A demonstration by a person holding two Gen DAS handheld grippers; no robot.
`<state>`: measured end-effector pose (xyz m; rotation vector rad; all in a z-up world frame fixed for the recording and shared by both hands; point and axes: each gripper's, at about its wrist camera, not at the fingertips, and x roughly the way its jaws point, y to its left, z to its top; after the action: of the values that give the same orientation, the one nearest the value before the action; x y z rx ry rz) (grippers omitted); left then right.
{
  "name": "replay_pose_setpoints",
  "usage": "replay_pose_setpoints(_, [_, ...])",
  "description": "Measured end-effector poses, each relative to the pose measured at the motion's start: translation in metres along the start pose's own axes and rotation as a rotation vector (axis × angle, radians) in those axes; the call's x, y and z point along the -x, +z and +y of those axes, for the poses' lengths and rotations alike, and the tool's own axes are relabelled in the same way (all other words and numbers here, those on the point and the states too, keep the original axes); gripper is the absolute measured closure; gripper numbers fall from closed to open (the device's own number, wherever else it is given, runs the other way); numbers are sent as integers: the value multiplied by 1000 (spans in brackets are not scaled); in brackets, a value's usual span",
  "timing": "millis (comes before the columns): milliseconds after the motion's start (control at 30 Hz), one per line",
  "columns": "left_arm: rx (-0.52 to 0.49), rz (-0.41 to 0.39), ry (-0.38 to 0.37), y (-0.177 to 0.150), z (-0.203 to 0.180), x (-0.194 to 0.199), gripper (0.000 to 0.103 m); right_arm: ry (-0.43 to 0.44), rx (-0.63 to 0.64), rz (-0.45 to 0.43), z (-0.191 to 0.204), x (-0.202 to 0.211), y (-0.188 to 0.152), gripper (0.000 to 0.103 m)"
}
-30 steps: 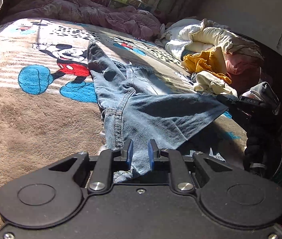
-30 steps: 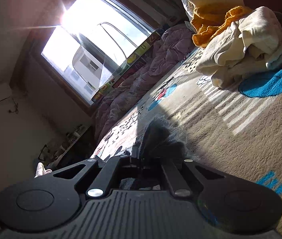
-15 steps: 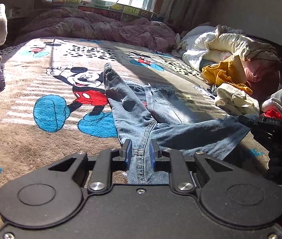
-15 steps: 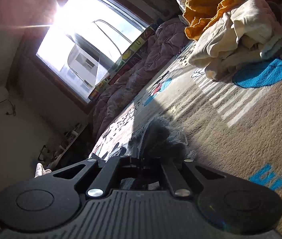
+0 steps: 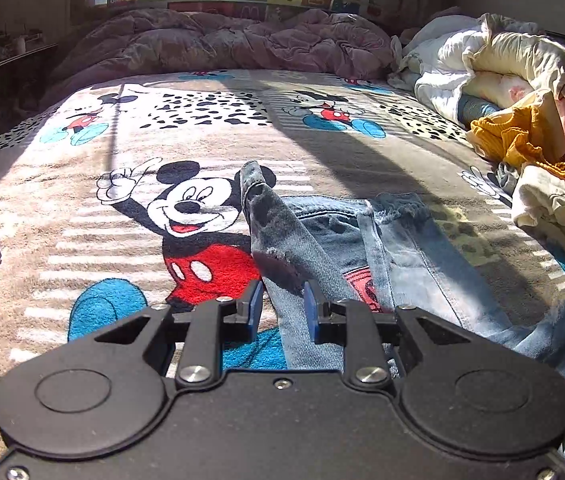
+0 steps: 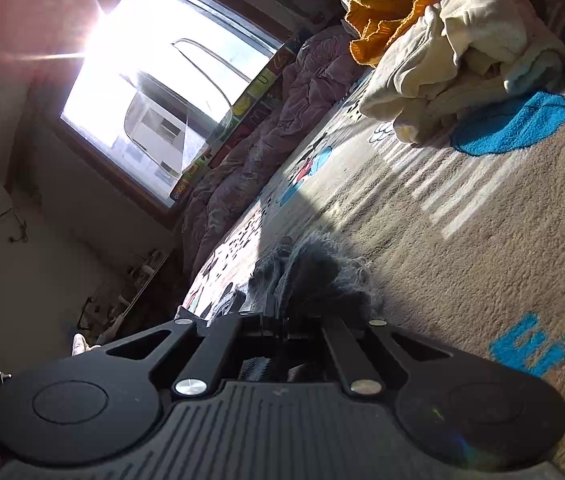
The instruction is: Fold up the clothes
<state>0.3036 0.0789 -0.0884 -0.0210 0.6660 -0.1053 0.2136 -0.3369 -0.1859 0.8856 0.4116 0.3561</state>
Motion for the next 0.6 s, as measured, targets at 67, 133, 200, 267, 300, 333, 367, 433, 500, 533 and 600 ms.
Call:
replay_pose_setpoints(67, [-3,23,50,16,5,-30,82,-4,-3,5,-1,-1,0,99])
replay_pose_setpoints(133, [10,48,100,25,11,-60,82,-10,-12,13,-4,-3,0,99])
replay_pose_setpoints(200, [32,66,141,32,18,-89,82,-17,-27,23,-7,-5,0,99])
replay_pose_setpoints(267, [14,61,84,35,9,-103,82,-24,-41,32,-10,-8,-1,99])
replay_pose_setpoints(300, [-11,66,57,36,3,-110,82,-28,-43,37,-10,-9,-1,99])
replay_pose_setpoints(333, [-33,71,35,37,-3,-116,82,-32,-46,43,-12,-11,-2,99])
replay_pose_setpoints(367, [-48,72,29,37,-4,-117,82,-31,-50,44,-13,-12,-2,99])
replay_pose_setpoints(433, [-76,76,18,38,-6,-119,82,-25,-57,42,-15,-12,0,99])
replay_pose_setpoints(500, [-74,63,14,39,0,-113,79,-16,-68,40,-16,-11,1,99])
replay_pose_setpoints(533, [-64,46,8,40,4,-107,80,-12,-72,40,-17,-10,1,99])
replay_pose_setpoints(600, [-50,22,-21,42,11,-98,80,-9,-73,42,-17,-10,1,99])
